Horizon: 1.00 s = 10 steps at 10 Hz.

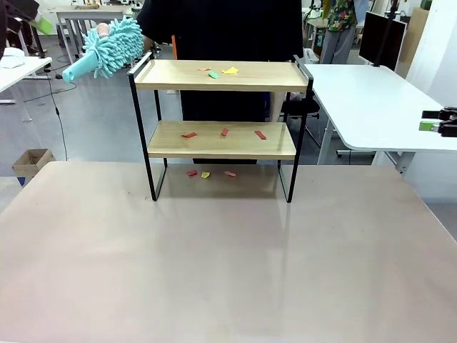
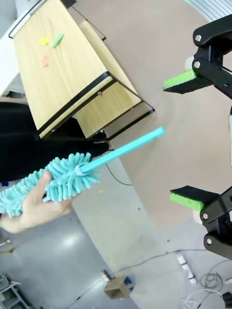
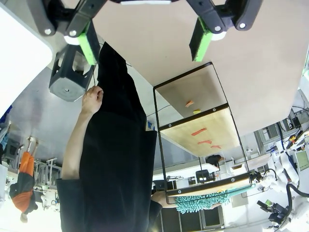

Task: Clean the shelf.
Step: Pick up the Duster handed by the human.

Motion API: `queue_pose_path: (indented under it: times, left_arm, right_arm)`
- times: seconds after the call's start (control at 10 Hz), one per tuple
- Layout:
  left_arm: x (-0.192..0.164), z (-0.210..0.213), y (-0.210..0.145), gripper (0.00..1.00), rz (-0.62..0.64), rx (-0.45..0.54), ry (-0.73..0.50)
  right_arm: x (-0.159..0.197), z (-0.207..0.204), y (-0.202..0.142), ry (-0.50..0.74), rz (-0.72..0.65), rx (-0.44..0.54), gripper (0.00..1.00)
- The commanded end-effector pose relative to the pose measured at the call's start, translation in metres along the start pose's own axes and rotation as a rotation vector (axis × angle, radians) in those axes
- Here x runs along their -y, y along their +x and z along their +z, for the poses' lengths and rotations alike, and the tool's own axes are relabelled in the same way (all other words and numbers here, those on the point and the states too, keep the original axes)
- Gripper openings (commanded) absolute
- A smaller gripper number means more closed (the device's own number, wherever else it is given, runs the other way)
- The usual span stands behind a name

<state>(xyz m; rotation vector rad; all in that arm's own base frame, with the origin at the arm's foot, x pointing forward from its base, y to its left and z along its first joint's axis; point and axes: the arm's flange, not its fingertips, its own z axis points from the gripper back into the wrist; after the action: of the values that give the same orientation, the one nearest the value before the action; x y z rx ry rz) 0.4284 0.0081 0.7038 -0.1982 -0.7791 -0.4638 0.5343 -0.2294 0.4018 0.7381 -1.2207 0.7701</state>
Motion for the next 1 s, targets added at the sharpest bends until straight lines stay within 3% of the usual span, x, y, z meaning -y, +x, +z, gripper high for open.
queue_pose_path:
  times: [0.0, 0.4, 0.9]
  left_arm:
    - [0.006, -0.002, 0.002, 1.0, -0.004, -0.002, 0.0]
    - [0.056, -0.042, 0.011, 1.0, -0.015, -0.097, 0.145]
    - [0.067, -0.089, 0.007, 1.0, 0.061, -0.133, 0.328]
  right_arm:
    - [-0.001, -0.002, 0.003, 0.001, 0.005, 0.0, 1.0]
    - [-0.001, -0.002, 0.003, 0.001, 0.005, 0.0, 1.0]
    - [-0.001, -0.002, 0.003, 0.001, 0.005, 0.0, 1.0]
